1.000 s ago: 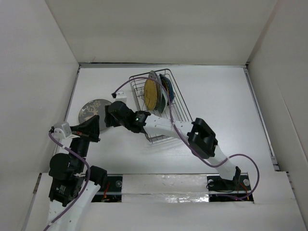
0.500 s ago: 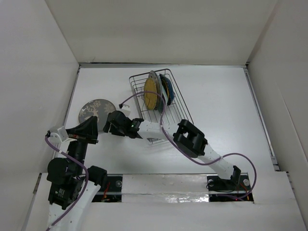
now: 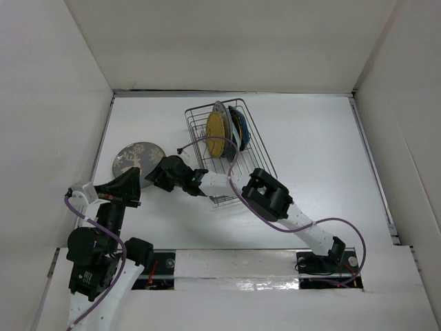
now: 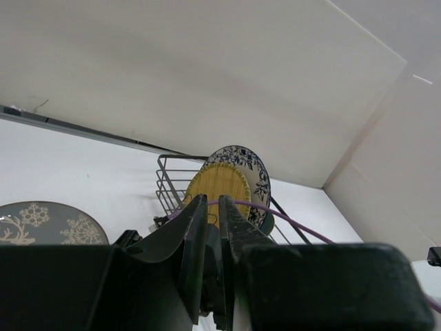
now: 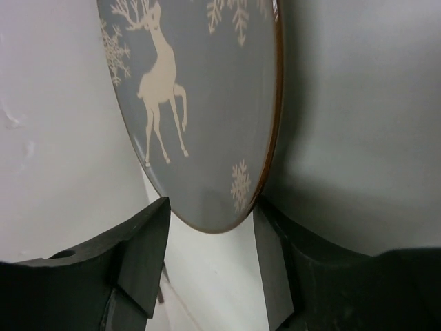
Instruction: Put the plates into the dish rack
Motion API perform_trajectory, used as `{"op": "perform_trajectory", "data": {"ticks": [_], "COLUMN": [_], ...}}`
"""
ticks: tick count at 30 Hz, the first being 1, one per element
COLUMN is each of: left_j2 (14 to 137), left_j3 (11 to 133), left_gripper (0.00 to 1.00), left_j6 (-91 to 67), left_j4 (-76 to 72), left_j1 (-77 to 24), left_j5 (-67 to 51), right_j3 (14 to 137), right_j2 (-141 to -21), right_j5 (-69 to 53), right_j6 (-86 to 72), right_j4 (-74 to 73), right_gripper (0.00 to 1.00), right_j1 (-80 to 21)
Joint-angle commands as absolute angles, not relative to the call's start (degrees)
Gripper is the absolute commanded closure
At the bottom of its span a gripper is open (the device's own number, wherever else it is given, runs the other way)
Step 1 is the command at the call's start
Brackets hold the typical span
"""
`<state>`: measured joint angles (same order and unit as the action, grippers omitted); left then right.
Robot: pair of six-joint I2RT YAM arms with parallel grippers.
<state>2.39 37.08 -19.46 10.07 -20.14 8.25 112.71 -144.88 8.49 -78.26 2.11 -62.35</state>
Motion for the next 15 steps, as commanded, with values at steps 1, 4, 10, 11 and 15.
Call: {"op": "perform_trajectory", "data": {"ticks": [1, 4, 10, 11, 15], "left_j2": [1.7, 1.8, 2.1, 2.1, 2.5], "left_j3": [37.3, 37.2, 37.2, 37.1, 37.2], "left_gripper": [0.89, 0.89, 0.90, 0.90, 0.90], "left_j6": [-19.6, -19.6, -19.7, -19.7, -19.5], "left_j4": [8.0, 8.1, 8.0, 7.9, 7.8], "left_j1": [-20.0, -20.0, -20.0, -20.0, -20.0], "left_j5": [7.5, 7.2, 6.9, 6.9, 6.9], "right_j3": [109.6, 110.5, 113.4, 113.4, 112.2], "right_j2": [-147.4, -148.7, -151.3, -151.4, -151.1], "right_j5": [8.3, 7.4, 7.5, 7.5, 7.5], "right_j6": [-80.8, -80.4, -79.3, -79.3, -78.1], "right_j4": [4.7, 5.3, 5.4, 5.8, 8.4], "right_gripper": [0.44, 0.47, 0.64, 0.70, 0.88], "right_j1": [-60.6, -59.6, -59.1, -59.1, -59.1]}}
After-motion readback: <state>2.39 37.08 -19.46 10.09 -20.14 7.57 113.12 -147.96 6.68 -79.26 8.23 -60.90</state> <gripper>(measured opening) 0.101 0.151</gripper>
